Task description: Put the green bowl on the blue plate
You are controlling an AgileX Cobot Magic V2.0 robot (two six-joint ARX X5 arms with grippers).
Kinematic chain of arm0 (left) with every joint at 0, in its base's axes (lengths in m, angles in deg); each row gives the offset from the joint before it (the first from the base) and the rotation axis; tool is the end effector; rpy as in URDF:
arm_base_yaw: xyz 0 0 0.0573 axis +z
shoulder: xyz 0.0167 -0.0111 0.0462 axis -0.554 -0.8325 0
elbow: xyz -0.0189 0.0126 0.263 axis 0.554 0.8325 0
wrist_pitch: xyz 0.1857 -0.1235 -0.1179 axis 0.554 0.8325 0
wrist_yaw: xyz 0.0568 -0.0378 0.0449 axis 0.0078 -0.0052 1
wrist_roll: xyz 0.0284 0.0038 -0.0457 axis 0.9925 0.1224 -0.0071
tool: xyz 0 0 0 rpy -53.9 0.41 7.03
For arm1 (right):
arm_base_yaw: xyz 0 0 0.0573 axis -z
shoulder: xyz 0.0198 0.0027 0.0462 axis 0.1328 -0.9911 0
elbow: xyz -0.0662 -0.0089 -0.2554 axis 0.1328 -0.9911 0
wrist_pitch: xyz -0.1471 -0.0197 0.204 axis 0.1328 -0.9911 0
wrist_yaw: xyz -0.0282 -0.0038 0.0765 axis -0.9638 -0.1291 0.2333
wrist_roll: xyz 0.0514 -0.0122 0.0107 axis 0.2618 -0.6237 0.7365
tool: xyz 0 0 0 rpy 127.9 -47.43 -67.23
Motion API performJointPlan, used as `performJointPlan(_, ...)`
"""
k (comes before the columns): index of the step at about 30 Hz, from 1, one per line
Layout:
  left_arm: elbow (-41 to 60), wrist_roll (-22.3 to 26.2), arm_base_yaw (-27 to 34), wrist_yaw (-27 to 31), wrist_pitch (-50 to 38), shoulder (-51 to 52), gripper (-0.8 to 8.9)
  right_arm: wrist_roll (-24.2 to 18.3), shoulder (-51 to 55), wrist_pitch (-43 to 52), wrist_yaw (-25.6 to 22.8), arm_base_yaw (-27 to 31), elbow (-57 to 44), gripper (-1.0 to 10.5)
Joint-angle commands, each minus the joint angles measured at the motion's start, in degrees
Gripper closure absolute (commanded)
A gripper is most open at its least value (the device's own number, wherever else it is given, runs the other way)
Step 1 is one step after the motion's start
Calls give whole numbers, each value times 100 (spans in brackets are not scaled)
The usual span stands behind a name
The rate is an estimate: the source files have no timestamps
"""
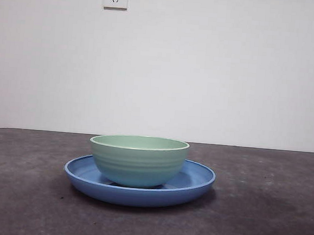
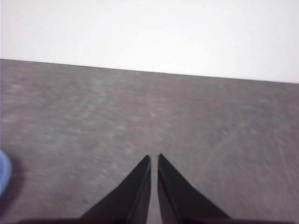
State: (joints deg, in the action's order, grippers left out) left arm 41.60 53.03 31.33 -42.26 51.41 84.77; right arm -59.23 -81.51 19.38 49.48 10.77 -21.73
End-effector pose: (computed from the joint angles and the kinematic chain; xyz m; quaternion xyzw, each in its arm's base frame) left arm 0.0949 -0.0045 0.1567 -0.0101 0.0769 -0.0331 0.9964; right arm 0.0858 -0.0003 0.2173 -0.0035 0.0632 0.0492 0.9968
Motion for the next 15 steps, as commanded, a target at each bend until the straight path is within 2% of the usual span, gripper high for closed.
performJointPlan(1,118,-35,-2,31,44,11,794,72,310,188,-238,2,-463,924)
performJointPlan(15,116,-35,-2,31,44,11,794,116,597,560,-479,-61,-1377,924)
